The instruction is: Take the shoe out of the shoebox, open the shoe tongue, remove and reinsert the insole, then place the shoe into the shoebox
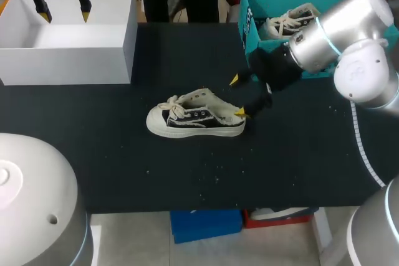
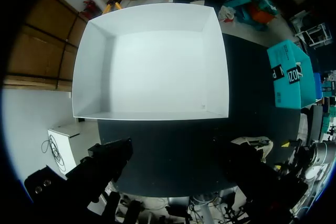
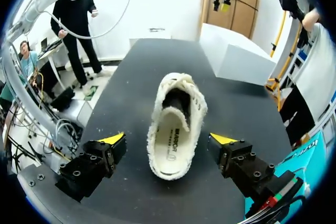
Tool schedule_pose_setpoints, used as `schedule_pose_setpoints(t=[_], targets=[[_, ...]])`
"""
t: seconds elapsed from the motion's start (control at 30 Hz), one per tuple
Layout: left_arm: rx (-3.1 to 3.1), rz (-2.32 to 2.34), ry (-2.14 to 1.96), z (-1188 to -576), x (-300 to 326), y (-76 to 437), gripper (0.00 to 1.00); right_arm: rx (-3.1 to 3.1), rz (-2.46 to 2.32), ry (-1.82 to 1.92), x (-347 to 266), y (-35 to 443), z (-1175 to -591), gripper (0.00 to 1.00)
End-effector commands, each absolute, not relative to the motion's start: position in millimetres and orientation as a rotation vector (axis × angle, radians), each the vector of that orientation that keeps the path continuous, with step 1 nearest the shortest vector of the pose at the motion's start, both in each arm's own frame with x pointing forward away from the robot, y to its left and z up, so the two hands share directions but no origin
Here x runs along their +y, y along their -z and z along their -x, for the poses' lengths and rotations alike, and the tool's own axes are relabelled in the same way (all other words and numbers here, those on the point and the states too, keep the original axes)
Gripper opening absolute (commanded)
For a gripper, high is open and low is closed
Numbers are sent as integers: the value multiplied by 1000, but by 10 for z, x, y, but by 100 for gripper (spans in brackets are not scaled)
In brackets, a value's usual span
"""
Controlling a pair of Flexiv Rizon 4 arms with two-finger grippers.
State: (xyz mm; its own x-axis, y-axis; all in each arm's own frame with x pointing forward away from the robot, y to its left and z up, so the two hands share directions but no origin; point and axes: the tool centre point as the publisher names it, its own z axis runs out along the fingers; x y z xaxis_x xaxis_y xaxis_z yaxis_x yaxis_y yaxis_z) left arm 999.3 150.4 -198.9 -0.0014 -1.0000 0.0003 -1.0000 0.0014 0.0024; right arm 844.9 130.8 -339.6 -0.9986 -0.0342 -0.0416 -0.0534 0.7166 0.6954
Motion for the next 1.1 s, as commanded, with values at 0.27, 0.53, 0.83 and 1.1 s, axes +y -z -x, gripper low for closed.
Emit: schedule_pose_setpoints(t=[0.27, 0.53, 0.83, 1.1], targets=[[-2222, -2219, 1, -9997, 1504, 1992, 100, 2726, 36, -1390, 1232, 3789, -8529, 100], [-2222, -2219, 1, -9997, 1504, 1992, 100, 2712, 47, -1479, 1290, 3980, -8513, 100], [-2222, -2219, 1, -9997, 1504, 1992, 100, 2675, 32, -1553, 1330, 4118, -8548, 100], [-2222, -2219, 1, -9997, 1504, 1992, 100, 2671, 29, -1583, 1398, 4218, -8553, 100]])
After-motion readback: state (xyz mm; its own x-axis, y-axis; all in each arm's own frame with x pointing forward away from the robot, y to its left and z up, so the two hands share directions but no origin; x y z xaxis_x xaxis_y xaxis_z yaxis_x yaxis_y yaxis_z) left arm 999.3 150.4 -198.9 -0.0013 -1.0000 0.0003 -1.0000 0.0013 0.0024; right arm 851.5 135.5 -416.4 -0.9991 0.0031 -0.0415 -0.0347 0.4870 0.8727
